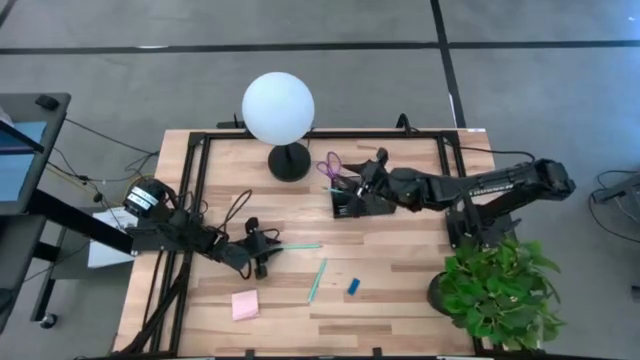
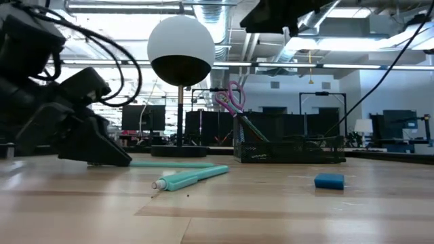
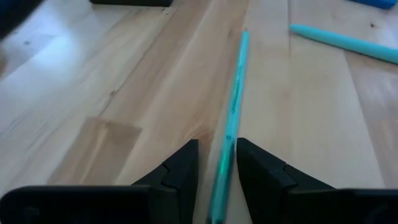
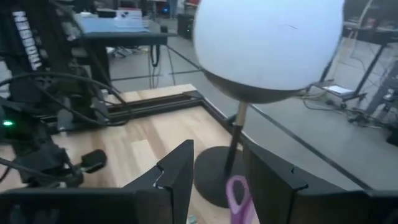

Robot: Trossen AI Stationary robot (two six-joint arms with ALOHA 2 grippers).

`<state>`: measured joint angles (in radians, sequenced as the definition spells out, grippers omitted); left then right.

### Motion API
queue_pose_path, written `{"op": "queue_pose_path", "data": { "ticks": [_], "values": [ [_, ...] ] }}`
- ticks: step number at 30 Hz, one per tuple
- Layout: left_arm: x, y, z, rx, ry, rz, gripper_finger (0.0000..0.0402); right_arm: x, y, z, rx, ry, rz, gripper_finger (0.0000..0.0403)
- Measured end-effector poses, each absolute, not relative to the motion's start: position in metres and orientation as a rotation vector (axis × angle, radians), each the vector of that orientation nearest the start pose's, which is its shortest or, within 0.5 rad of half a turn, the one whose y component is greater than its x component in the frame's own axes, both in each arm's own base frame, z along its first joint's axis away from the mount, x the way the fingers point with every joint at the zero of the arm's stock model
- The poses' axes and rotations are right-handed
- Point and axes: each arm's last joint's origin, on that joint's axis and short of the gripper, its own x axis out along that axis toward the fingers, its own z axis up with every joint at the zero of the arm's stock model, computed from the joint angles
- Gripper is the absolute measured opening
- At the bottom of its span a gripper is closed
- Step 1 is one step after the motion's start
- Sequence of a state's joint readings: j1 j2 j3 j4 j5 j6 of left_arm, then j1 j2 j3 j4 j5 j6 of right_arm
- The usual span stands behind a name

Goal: Pick and place office supplies into organizer
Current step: Put the left light blue pencil into the black desk organizer

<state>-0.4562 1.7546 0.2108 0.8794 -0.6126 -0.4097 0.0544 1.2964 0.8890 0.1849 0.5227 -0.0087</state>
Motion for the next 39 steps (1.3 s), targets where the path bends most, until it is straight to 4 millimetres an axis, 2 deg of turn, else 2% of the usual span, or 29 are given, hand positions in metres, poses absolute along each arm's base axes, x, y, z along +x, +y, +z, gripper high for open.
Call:
{"op": "queue_pose_path", "data": {
  "ticks": [5, 8, 25, 34, 39],
  "values": [
    [0.175, -0.074, 0.059, -0.097, 0.505, 0.296, 0.0103, 0.292, -0.007, 0.288, -0.078, 0.250, -0.490, 0.0131],
    [0.172, -0.076, 0.059, -0.085, 0.495, 0.315, 0.0103, 0.296, -0.007, 0.285, -0.078, 0.250, -0.490, 0.0131],
    [0.177, -0.078, 0.030, -0.080, 0.375, 0.314, 0.0103, 0.297, 0.020, 0.281, -0.093, 0.261, -0.391, 0.0131],
    [0.183, -0.073, 0.032, -0.098, 0.371, 0.237, 0.0103, 0.297, 0.025, 0.281, -0.097, 0.261, -0.377, 0.0131],
    [0.186, -0.067, 0.033, -0.129, 0.369, 0.251, 0.0100, 0.297, 0.025, 0.281, -0.097, 0.261, -0.378, 0.0131]
  ]
}}
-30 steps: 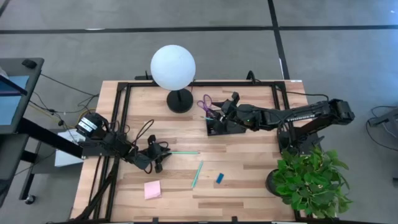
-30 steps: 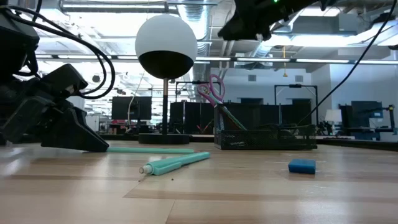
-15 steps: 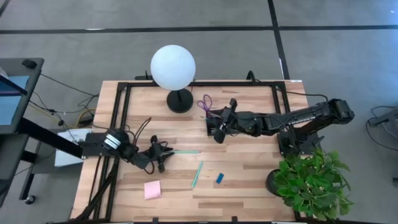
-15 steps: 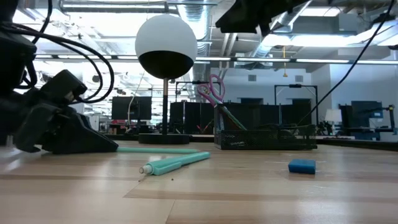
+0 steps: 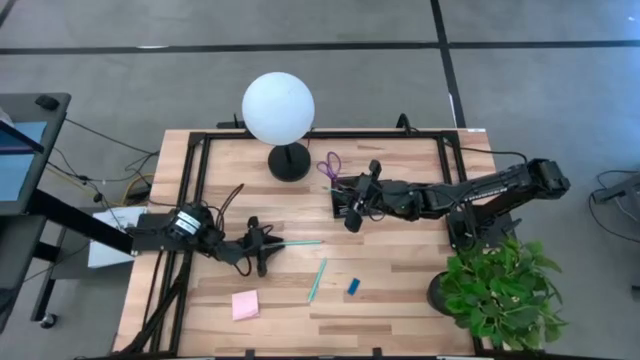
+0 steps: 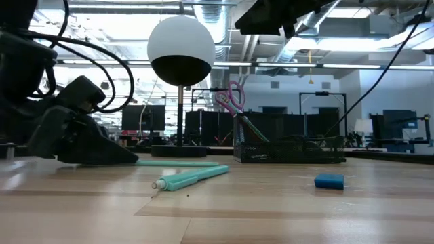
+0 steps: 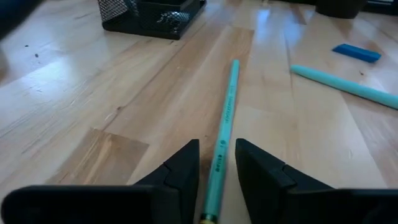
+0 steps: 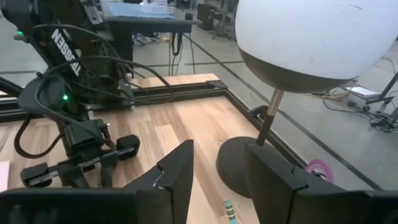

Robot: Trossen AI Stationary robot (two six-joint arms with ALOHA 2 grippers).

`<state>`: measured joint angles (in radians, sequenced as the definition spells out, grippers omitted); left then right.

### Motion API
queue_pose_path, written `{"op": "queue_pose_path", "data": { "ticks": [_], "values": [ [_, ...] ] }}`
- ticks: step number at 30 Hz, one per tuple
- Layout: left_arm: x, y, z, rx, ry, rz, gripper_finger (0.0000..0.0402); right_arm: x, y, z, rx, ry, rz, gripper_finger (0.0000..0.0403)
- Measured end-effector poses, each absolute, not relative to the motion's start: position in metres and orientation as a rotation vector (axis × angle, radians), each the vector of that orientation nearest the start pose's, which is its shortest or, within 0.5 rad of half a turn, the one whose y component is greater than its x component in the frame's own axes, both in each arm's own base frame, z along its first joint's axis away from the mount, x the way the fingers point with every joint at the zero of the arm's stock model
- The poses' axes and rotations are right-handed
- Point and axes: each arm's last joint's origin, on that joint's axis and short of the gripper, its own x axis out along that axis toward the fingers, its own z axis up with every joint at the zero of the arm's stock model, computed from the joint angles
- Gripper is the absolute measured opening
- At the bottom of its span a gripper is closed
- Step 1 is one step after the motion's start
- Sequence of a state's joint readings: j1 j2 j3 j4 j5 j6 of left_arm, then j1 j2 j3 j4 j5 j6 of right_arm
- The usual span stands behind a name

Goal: Pick and place office supplies into organizer
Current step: Put the left light blue pencil into the black desk organizer

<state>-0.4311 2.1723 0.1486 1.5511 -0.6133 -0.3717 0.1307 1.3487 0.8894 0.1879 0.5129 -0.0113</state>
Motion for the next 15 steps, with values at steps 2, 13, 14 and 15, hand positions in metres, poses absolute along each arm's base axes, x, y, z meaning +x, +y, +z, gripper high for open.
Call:
{"op": "queue_pose_path", "data": {
  "ticks": [2, 13, 14, 15],
  "values": [
    [0.188, -0.067, 0.033, -0.128, 0.367, 0.249, 0.0090, 0.297, 0.025, 0.281, -0.098, 0.262, -0.378, 0.0131],
    [0.197, -0.070, 0.032, -0.124, 0.352, 0.276, 0.0013, 0.297, 0.025, 0.281, -0.099, 0.266, -0.378, 0.0131],
    [0.197, -0.070, 0.032, -0.125, 0.346, 0.278, 0.0014, 0.297, 0.025, 0.281, -0.099, 0.266, -0.378, 0.0131],
    [0.197, -0.070, 0.033, -0.127, 0.340, 0.277, 0.0014, 0.297, 0.025, 0.281, -0.099, 0.266, -0.378, 0.0131]
  ]
}}
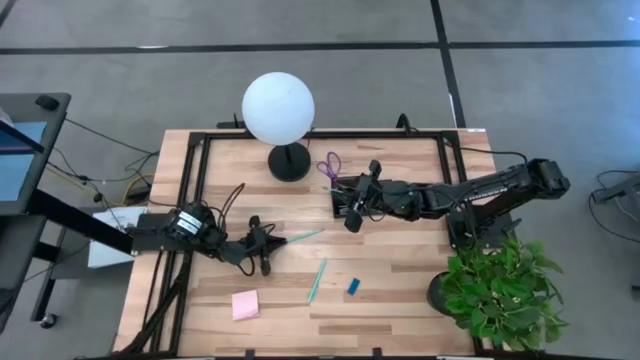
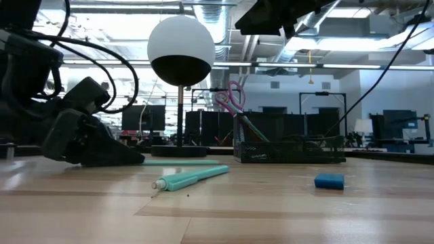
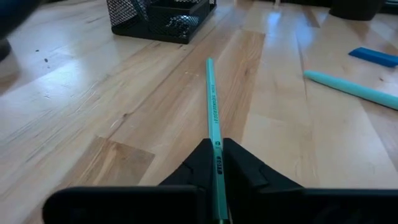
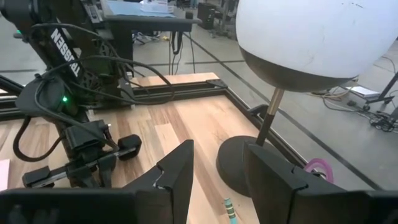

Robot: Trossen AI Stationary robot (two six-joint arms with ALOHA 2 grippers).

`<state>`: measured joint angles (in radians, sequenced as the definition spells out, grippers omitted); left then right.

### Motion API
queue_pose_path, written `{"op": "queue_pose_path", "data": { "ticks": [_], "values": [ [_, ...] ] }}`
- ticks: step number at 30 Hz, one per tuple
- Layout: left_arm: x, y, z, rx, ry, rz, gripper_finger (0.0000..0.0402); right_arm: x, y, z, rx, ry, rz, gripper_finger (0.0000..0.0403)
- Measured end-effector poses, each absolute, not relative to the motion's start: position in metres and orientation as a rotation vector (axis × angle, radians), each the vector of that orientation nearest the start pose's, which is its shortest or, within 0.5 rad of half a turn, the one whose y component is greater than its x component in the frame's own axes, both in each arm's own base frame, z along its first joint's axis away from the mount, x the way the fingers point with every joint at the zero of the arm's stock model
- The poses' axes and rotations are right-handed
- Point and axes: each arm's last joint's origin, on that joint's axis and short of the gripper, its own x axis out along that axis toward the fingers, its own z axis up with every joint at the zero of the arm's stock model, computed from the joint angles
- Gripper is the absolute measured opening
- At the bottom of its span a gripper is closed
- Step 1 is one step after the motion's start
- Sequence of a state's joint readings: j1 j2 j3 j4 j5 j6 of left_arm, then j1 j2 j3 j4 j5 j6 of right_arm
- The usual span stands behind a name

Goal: Pick and place office supplies into organizer
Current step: Put the left light blue pencil into the black desk organizer

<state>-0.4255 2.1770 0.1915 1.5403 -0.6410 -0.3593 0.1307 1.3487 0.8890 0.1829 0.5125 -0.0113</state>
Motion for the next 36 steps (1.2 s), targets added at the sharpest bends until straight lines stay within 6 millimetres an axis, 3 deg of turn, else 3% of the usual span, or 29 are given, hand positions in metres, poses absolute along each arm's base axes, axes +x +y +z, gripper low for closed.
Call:
{"op": "queue_pose_path", "data": {
  "ticks": [7, 13, 20, 25, 33, 36],
  "values": [
    [0.199, -0.073, 0.041, -0.205, 0.293, 0.279, 0.0006, 0.297, 0.025, 0.281, -0.099, 0.266, -0.378, 0.0131],
    [0.204, -0.079, 0.062, -0.306, 0.237, 0.216, 0.0003, 0.297, 0.026, 0.281, -0.091, 0.268, -0.340, 0.0131],
    [0.212, -0.083, 0.084, -0.308, 0.350, 0.243, 0.0002, 0.297, 0.036, 0.282, -0.087, 0.253, -0.279, 0.0131],
    [0.231, -0.083, 0.127, -0.204, 0.476, 0.311, 0.0005, 0.296, 0.046, 0.284, -0.085, 0.227, -0.243, 0.0131],
    [0.255, -0.075, 0.228, -0.014, 0.555, 0.402, 0.0004, 0.291, 0.064, 0.286, -0.135, 0.224, -0.181, 0.0131],
    [0.253, -0.076, 0.238, 0.002, 0.605, 0.421, 0.0003, 0.289, 0.069, 0.286, -0.166, 0.229, -0.160, 0.0131]
  ]
}}
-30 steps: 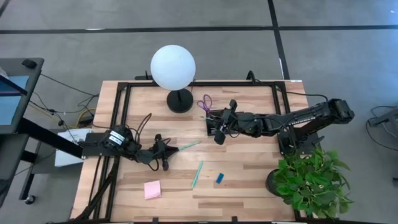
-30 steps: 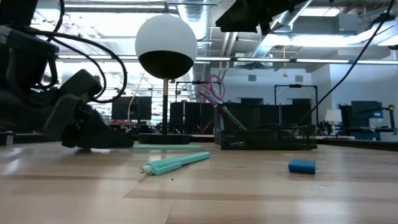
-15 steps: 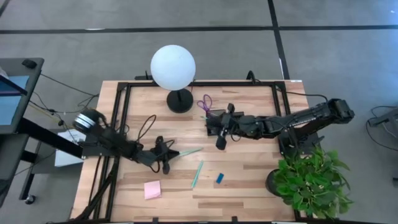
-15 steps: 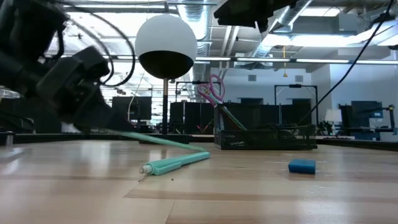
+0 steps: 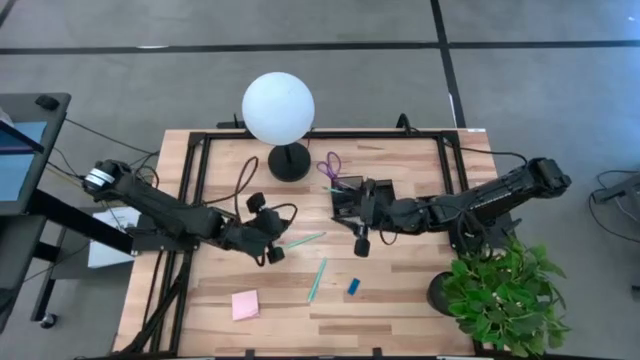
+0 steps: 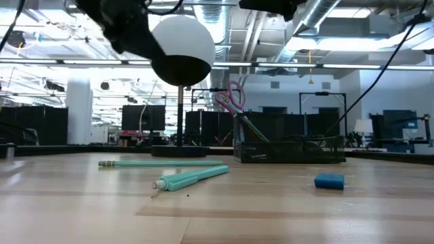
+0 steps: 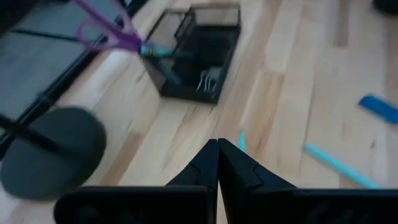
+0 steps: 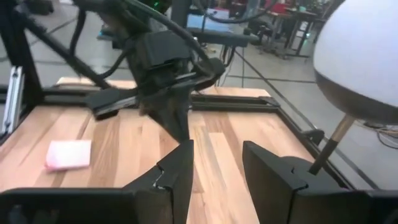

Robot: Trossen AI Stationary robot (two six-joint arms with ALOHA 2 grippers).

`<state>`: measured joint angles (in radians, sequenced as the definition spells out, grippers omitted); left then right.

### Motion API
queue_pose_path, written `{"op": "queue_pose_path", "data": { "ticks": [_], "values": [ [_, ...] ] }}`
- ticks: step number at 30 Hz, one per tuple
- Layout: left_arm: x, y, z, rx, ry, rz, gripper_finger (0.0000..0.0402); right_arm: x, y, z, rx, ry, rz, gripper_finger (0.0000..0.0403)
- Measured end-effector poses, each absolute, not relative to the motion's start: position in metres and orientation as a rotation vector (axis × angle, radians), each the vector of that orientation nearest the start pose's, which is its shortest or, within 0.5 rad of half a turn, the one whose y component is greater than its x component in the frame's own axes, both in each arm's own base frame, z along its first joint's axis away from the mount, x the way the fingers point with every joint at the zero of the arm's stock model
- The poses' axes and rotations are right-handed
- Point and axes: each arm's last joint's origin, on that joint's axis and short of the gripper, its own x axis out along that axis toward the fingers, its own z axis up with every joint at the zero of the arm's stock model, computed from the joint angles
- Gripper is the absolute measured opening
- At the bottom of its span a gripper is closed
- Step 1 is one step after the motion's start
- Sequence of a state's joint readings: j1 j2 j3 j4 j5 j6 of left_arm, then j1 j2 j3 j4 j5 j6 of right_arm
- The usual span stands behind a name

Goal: Pick and place office supplies into organizer
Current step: Put the left light blue pencil into the black desk organizer

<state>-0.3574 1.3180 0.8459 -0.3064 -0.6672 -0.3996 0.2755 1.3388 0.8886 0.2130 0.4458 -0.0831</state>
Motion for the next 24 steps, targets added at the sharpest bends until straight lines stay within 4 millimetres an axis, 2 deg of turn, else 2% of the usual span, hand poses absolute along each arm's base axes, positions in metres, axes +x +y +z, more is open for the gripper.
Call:
{"op": "queue_pose_path", "data": {
  "ticks": [3, 6, 9, 13, 17, 24],
  "values": [
    [0.249, -0.082, 0.222, -0.007, 0.627, 0.399, 0.0002, 0.288, 0.073, 0.283, -0.182, 0.254, -0.144, 0.0131],
    [0.241, -0.093, 0.194, -0.044, 0.565, 0.373, 0.0002, 0.286, 0.077, 0.281, -0.184, 0.272, -0.129, 0.0131],
    [0.224, -0.099, 0.165, -0.096, 0.474, 0.348, 0.0001, 0.284, 0.081, 0.279, -0.190, 0.292, -0.114, 0.0131],
    [0.197, -0.092, 0.118, -0.237, 0.515, 0.351, 0.0001, 0.283, 0.085, 0.276, -0.173, 0.316, -0.104, 0.0131],
    [0.188, -0.087, 0.103, -0.333, 0.549, 0.327, 0.0000, 0.282, 0.087, 0.276, -0.159, 0.322, -0.099, 0.0131],
    [0.186, -0.084, 0.094, -0.204, 0.603, 0.301, 0.0000, 0.281, 0.087, 0.275, -0.110, 0.324, -0.105, 0.0131]
  ]
}}
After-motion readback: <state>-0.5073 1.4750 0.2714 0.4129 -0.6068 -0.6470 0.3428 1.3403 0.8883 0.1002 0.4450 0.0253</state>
